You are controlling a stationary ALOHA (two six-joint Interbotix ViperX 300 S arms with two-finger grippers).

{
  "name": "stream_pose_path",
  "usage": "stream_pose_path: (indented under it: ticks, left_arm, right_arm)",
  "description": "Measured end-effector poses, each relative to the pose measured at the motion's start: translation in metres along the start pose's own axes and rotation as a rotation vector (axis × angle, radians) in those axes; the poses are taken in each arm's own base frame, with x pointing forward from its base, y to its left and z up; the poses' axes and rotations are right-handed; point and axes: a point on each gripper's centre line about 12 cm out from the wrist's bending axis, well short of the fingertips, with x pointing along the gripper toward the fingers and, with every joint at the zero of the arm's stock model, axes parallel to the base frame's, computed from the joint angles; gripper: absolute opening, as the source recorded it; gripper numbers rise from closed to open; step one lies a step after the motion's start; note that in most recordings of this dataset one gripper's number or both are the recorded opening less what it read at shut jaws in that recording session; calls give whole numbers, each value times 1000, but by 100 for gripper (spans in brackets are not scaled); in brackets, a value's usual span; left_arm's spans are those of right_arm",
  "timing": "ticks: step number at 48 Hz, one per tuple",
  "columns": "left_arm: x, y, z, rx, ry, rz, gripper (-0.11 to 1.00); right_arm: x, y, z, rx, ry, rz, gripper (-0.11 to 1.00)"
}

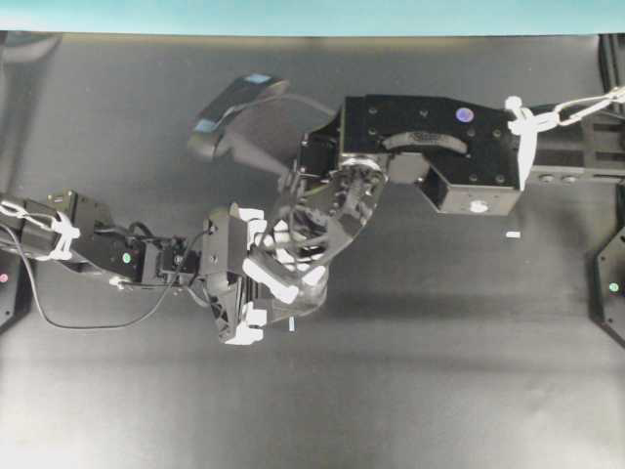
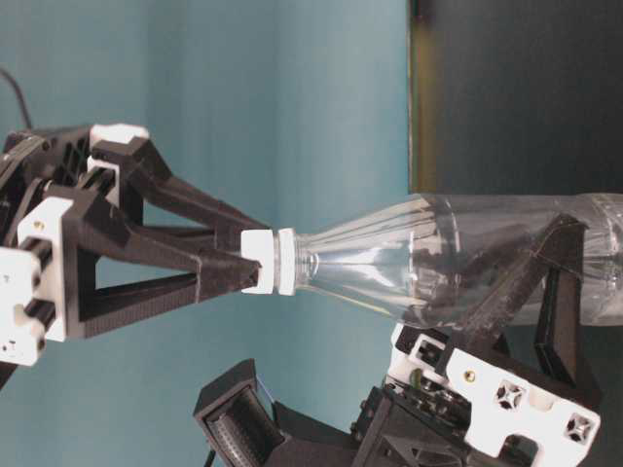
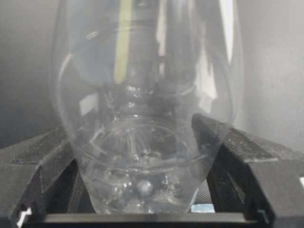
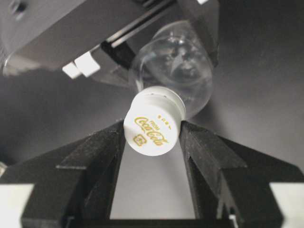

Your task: Open the bottle cap by holding the bottle with the left arm and twisting the cap with the right arm.

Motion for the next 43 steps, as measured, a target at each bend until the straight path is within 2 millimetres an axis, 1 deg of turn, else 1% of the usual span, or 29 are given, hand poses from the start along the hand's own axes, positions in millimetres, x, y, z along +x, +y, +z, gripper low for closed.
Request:
stream_pose_path:
  ticks: [9,22,31,43]
  left_arm:
    - [0,0,1,1,-1,-1,79]
    - [0,0,0,0,6,-1,79]
    - [0,0,-1,0,14,0,79]
    - [0,0,-2,-2,17,0,79]
  right_arm:
    - [-1,1,2,-250,19,-5,37]
    - [-1,1,2,-525,23,-3,37]
    - [-1,1,2,-625,27,-2,37]
    - [-1,1,2,-628,26,-3,38]
